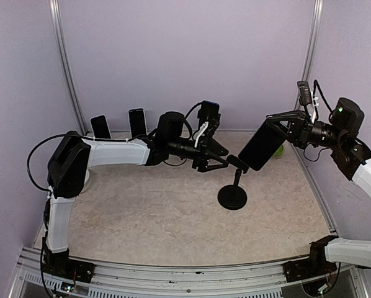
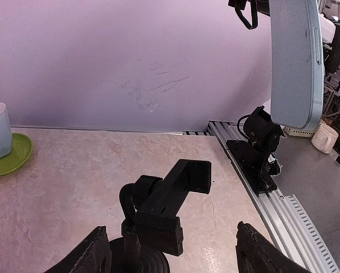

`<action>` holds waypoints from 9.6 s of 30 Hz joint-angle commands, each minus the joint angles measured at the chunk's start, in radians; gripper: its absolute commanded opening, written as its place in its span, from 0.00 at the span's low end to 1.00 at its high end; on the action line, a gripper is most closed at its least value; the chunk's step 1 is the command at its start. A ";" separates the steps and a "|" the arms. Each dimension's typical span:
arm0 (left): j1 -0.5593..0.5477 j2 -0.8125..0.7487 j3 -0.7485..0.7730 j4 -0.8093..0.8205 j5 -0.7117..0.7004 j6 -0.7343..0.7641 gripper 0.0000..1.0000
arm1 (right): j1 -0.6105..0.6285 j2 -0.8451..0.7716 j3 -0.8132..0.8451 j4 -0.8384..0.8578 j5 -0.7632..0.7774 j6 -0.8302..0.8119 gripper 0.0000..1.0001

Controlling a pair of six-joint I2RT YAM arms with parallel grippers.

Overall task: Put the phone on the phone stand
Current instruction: Pick up the phone stand from the center of the board, then install the phone onto the phone stand.

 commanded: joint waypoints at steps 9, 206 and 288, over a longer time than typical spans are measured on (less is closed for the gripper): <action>-0.018 0.042 0.052 0.031 0.032 -0.053 0.58 | -0.009 -0.022 0.000 0.021 0.003 -0.008 0.00; -0.059 -0.296 -0.313 0.161 -0.110 -0.075 0.00 | 0.106 0.392 0.125 -0.514 0.339 -0.423 0.00; -0.126 -0.181 -0.338 0.409 -0.305 -0.279 0.00 | 0.117 0.091 -0.097 -0.329 0.328 -0.166 0.75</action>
